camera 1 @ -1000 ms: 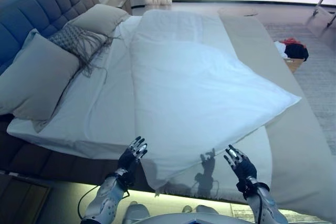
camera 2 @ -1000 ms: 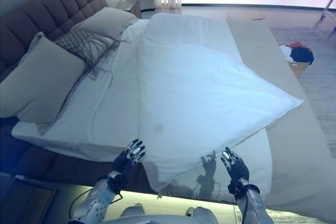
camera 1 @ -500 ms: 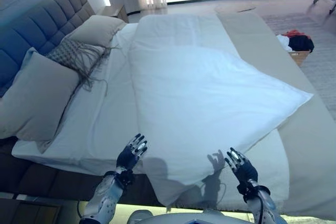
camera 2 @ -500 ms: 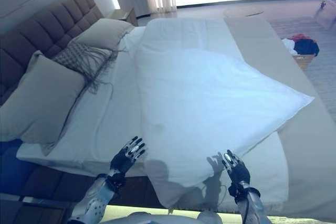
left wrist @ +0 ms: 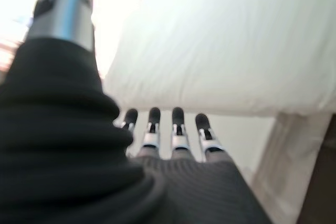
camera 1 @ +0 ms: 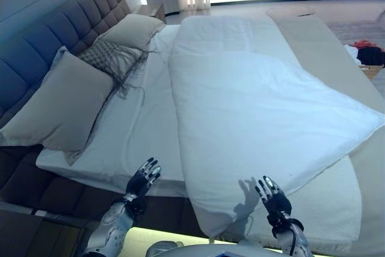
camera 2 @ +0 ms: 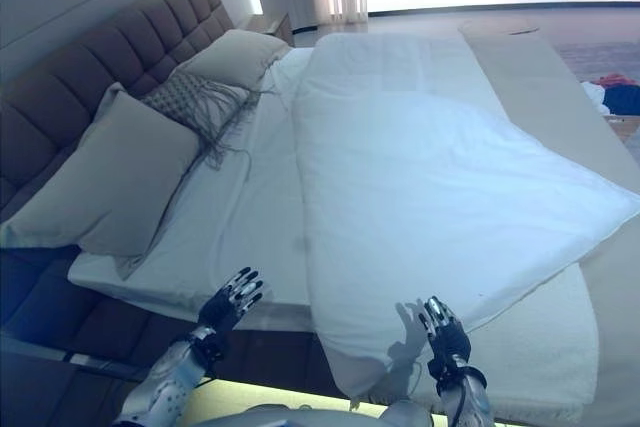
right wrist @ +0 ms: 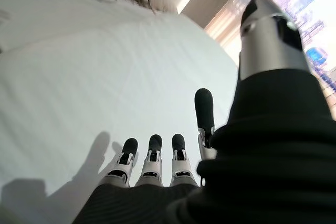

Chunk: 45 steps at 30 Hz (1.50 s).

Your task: Make the bed neatly

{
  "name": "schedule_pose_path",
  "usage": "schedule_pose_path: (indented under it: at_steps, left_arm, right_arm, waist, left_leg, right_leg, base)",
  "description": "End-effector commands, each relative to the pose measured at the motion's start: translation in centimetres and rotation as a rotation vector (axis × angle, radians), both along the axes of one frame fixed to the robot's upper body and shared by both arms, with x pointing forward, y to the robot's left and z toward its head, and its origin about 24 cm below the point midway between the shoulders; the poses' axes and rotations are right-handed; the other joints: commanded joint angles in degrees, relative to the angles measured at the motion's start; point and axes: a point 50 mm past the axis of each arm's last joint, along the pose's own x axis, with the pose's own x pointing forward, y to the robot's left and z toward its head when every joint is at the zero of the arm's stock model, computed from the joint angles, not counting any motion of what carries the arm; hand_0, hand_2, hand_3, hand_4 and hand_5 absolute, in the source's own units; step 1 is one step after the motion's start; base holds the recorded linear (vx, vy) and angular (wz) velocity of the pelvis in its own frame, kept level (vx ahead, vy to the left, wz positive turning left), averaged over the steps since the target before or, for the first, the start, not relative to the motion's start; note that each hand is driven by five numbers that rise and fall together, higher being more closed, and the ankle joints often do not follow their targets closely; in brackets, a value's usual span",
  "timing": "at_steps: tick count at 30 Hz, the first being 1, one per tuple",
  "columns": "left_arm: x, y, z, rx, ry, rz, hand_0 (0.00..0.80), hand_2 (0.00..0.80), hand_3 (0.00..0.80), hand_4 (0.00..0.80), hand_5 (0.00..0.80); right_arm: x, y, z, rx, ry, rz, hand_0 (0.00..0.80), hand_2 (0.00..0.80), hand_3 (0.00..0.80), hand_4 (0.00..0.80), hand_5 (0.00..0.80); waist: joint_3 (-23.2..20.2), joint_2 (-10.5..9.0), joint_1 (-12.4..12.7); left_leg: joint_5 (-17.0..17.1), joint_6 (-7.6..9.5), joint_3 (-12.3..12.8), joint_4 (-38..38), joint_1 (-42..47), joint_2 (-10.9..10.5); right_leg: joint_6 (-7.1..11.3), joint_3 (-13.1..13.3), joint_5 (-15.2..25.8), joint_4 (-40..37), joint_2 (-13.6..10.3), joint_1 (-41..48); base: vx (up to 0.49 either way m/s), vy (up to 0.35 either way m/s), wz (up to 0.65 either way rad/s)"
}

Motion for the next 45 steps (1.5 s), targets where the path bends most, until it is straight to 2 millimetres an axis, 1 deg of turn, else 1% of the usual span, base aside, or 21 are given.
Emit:
schedule_pose_path:
  at_steps: [1,3,6,10,13,16,17,19,20,22,25,27,29,31,33,35,37,39,41,43,45]
  left_arm:
    - [2.0,1.4,3.6,0.053,-0.168,0.002,0.0,0.0,0.0,0.0,0.0]
    - [2.3,1.6,3.9,0.064,-0.179,-0.001,0.0,0.0,0.0,0.0,0.0]
    - [2.9,2.0,4.4,0.083,-0.204,0.007,0.0,0.0,0.0,0.0,0.0]
    - [2.7,1.8,4.3,0.077,-0.193,0.031,0.0,0.0,0.0,0.0,0.0]
    - [1.9,1.4,4.0,0.076,-0.183,0.018,0.0,0.0,0.0,0.0,0.0]
    - [1.1,1.1,3.6,0.076,-0.165,0.022,0.0,0.0,0.0,0.0,0.0]
    - [0.8,1.2,3.3,0.07,-0.152,0.028,0.0,0.0,0.0,0.0,0.0]
    - [0.0,1.0,2.7,0.05,-0.133,0.022,0.0,0.0,0.0,0.0,0.0]
    - [0.1,0.9,2.7,0.046,-0.141,0.005,0.0,0.0,0.0,0.0,0.0]
    - [1.9,0.5,3.3,0.037,-0.186,-0.035,0.0,0.0,0.0,0.0,0.0]
    - [4.6,-0.8,4.9,0.036,-0.254,-0.096,0.0,0.0,0.0,0.0,0.0]
    - [5.2,-0.9,5.7,0.068,-0.278,-0.118,0.0,0.0,0.0,0.0,0.0]
    - [4.7,-0.9,5.7,0.085,-0.254,-0.104,0.0,0.0,0.0,0.0,0.0]
    - [4.7,-0.5,6.4,0.075,-0.275,-0.071,0.0,0.0,0.0,0.0,0.0]
    - [5.7,-0.4,7.5,0.067,-0.335,-0.054,0.0,0.0,0.0,0.0,0.0]
    - [7.3,-0.8,8.7,0.051,-0.404,-0.046,0.0,0.0,0.0,0.0,0.0]
    - [8.5,-1.3,9.6,0.047,-0.449,-0.057,0.0,0.0,0.0,0.0,0.0]
    - [9.1,-2.1,9.9,0.036,-0.458,-0.082,0.0,0.0,0.0,0.0,0.0]
    - [8.9,-2.6,9.5,0.035,-0.445,-0.115,0.0,0.0,0.0,0.0,0.0]
    - [8.7,-2.8,9.1,0.034,-0.431,-0.13,0.0,0.0,0.0,0.0,0.0]
    - [8.6,-2.8,8.9,0.025,-0.421,-0.131,0.0,0.0,0.0,0.0,0.0]
  right_arm:
    - [1.0,-1.9,0.3,-0.037,-0.037,-0.076,0.0,0.0,0.0,0.0,0.0]
    - [0.8,-2.4,-0.3,-0.043,-0.008,-0.077,0.0,0.0,0.0,0.0,0.0]
    - [0.8,-2.7,-1.0,-0.029,0.03,-0.058,0.0,0.0,0.0,0.0,0.0]
    - [0.4,-1.6,-1.7,0.007,0.061,-0.041,0.0,0.0,0.0,0.0,0.0]
    - [0.1,-0.8,-1.8,0.057,0.052,-0.026,0.0,0.0,0.0,0.0,0.0]
    - [0.4,-0.5,-1.5,0.064,0.047,-0.002,0.0,0.0,0.0,0.0,0.0]
    - [0.4,-0.6,-1.4,0.072,0.049,-0.013,0.0,0.0,0.0,0.0,0.0]
    - [0.8,-1.0,-1.3,0.093,0.048,-0.043,0.0,0.0,0.0,0.0,0.0]
    - [1.5,-1.3,-1.0,0.098,0.031,-0.063,0.0,0.0,0.0,0.0,0.0]
    - [3.9,-2.0,-0.2,0.086,-0.028,-0.1,0.0,0.0,0.0,0.0,0.0]
    - [7.6,-4.2,1.9,0.079,-0.124,-0.173,0.0,0.0,0.0,0.0,0.0]
    - [8.4,-5.3,2.7,0.1,-0.146,-0.19,0.0,0.0,0.0,0.0,0.0]
    - [8.3,-5.4,2.5,0.118,-0.121,-0.192,0.0,0.0,0.0,0.0,0.0]
    - [9.0,-5.0,2.8,0.13,-0.141,-0.181,0.0,0.0,0.0,0.0,0.0]
    - [10.5,-5.5,3.9,0.119,-0.192,-0.185,0.0,0.0,0.0,0.0,0.0]
    - [12.4,-6.5,5.5,0.102,-0.263,-0.19,0.0,0.0,0.0,0.0,0.0]
    - [13.7,-7.6,7.2,0.099,-0.321,-0.211,0.0,0.0,0.0,0.0,0.0]
    - [14.2,-8.6,8.1,0.109,-0.353,-0.253,0.0,0.0,0.0,0.0,0.0]
    - [13.6,-9.8,8.3,0.122,-0.365,-0.313,0.0,0.0,0.0,0.0,0.0]
    - [13.1,-10.9,8.5,0.132,-0.386,-0.357,0.0,0.0,0.0,0.0,0.0]
    - [12.6,-12.2,8.9,0.14,-0.411,-0.4,0.0,0.0,0.0,0.0,0.0]
  waist:
    - [0.73,-3.4,0.08]
    - [0.9,-4.32,-0.39]
    - [0.97,-5.38,-0.44]
    - [0.79,-6.28,-0.34]
    - [1.24,-6.86,-0.13]
    - [2.62,-7.12,0.89]
    - [2.97,-6.83,1.22]
    - [3.27,-5.2,2.27]
    - [3.77,-4.61,2.81]
    - [4.75,-3.86,3.02]
    - [6.88,-2.21,3.5]
    - [8.15,-1.62,3.7]
    - [8.84,-1.58,3.24]
    - [10.56,-1.78,3.21]
    - [12.95,-1.14,3.73]
    - [15.5,-0.13,4.48]
    - [17.39,0.81,5.21]
    - [18.47,1.31,5.99]
    - [18.95,2.13,7.22]
    - [19.17,2.72,7.34]
    - [19.23,3.23,7.19]
  left_leg:
    - [-3.03,6.17,-0.77,2.3,-0.9,-0.17]
    - [-3.88,5.77,0.23,2.58,-0.47,0.13]
    - [-4.53,5.05,2.11,2.59,0.07,1.62]
    - [-5.07,4.61,3.63,4.64,-0.17,4.2]
    - [-6.86,4.37,3.76,9.89,-0.97,6.04]
    - [-9.51,3.51,1.6,18.67,-4.63,7.03]
    - [-9.34,3.28,0.8,19.3,-5.36,7.25]
    - [-4.29,1.87,-2.24,12.53,-4.83,8.42]
    - [-2.64,1.28,-3.17,10.82,-5.65,8.9]
    - [-1.0,0.85,-1.83,8.81,-7.94,9.52]
    - [0.07,0.5,-1.63,6.5,-11.18,8.12]
    - [-0.49,1.01,-1.59,7.55,-12.02,7.35]
    - [-1.84,1.67,-1.38,9.22,-11.44,6.49]
    - [-3.87,2.67,-1.52,11.37,-12.26,5.69]
    - [-4.88,3.41,-1.53,13.39,-15.39,5.84]
    - [-5.14,3.1,-1.87,16.14,-20.11,6.87]
    - [-4.35,2.07,-2.61,18.47,-24.56,8.16]
    - [-3.95,1.34,-3.36,21.11,-27.74,8.59]
    - [-5.02,0.34,-4.72,23.23,-29.45,9.24]
    - [-4.95,0.15,-4.61,24.47,-30.83,9.58]
    - [-5.3,0.29,-4.68,25.69,-32.19,9.34]
  right_leg:
    - [1.19,-0.57,26.32,-15.11,-2.06,1.75]
    - [2.2,-0.19,27.77,-19.21,-1.23,1.77]
    - [3.04,-1.27,27.06,-23.66,0.84,3.18]
    - [2.51,-0.83,24.45,-23.16,2.44,4.7]
    - [1.56,-1.42,21.42,-22.12,3.53,6.07]
    - [0.31,-1.97,19.66,-20.34,3.72,6.41]
    - [0.09,-1.77,19.48,-20.09,3.86,6.6]
    - [-0.1,-1.07,18.77,-20.64,4.9,7.34]
    - [0.05,-0.96,18.62,-20.96,4.92,7.04]
    - [0.52,-1.83,18.84,-21.25,4.06,5.18]
    - [1.3,-3.3,20.35,-19.43,0.23,0.1]
    - [1.46,-3.37,20.69,-16.72,-2.49,-1.34]
    - [2.01,-2.61,21.81,-15.47,-3.96,-2.22]
    - [2.88,-1.96,23.41,-17.77,-3.51,-3.3]
    - [2.55,-1.08,23.89,-18.71,-2.91,-5.77]
    - [2.05,-1.33,24.42,-18.97,-2.39,-8.91]
    - [1.43,-2.35,24.22,-18.02,-2.28,-11.58]
    - [0.92,-3.66,24.09,-16.63,-3.11,-13.13]
    - [1.45,-5.1,23.05,-14.1,-4.62,-14.09]
    - [1.48,-6.27,22.61,-12.02,-5.85,-15.63]
    - [1.57,-6.21,22.04,-10.19,-6.84,-17.43]
  base:
    - [0.111,-0.132,-0.23]
    - [0.107,-0.192,-0.23]
    - [0.093,-0.256,-0.21]
    - [0.099,-0.286,-0.18]
    - [0.091,-0.243,0.0]
    - [0.058,-0.138,0.05]
    - [0.112,0.013,-0.01]
    - [0.119,0.126,-0.02]
    - [-0.013,0.141,0.02]
    - [-0.198,0.167,0.0]
    - [-0.224,0.274,0.06]
    - [0.027,0.225,-0.01]
    - [0.163,0.109,-0.17]
    - [-0.042,-0.048,-0.13]
    - [-0.288,-0.095,-0.09]
    - [-0.357,-0.164,-0.07]
    - [-0.244,-0.167,-0.08]
    - [-0.047,-0.128,0.11]
    - [0.064,-0.1,0.29]
    - [0.009,-0.041,0.26]
    - [0.012,0.006,0.35]
